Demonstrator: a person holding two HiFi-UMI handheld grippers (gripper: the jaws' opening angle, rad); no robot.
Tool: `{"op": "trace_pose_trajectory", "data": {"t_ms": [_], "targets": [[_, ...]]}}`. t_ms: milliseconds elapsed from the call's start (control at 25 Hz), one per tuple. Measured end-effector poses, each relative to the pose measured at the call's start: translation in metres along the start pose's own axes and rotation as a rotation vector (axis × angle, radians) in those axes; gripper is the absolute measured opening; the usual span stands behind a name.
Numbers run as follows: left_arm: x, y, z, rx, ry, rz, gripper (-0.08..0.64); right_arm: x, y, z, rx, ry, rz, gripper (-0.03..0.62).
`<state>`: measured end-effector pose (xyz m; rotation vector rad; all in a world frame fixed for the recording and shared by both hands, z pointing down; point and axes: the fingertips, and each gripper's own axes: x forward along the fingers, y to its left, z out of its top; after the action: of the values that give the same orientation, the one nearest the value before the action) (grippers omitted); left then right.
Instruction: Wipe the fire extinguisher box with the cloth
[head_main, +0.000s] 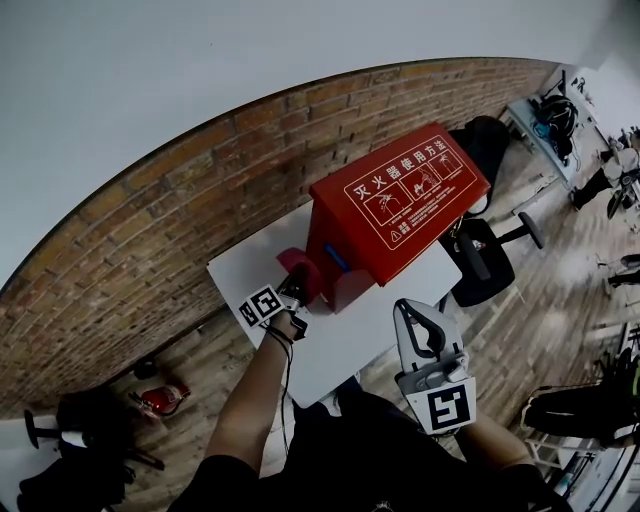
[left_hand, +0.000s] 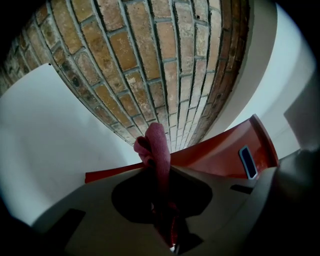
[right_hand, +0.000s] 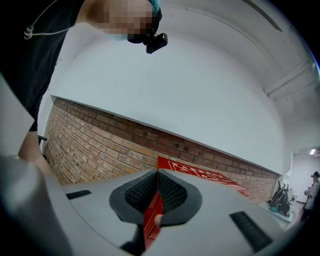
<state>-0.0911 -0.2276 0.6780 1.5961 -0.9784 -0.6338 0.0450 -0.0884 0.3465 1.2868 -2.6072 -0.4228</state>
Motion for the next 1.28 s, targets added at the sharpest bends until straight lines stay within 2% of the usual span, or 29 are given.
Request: {"op": "trace_pose_trajectory", "data": {"t_ms": [680,920,1280], "targets": [[0.007,0.039,-0.008,0.017,0.013,0.058,0.109,0.004,0.012,0.021,-0.044,-0.028,0.012,0.02],[0.006,0.058,-0.017,0.014,0.021,0.1,0.109,0.004,0.016,0.026,-0.091,-0.036,0.008,0.02],[0.009,0.091,-0.031,0.04,0.055,0.174,0.109,-0.002,0.01,0.024,-0.111,-0.025,-0.005,0.02]]}}
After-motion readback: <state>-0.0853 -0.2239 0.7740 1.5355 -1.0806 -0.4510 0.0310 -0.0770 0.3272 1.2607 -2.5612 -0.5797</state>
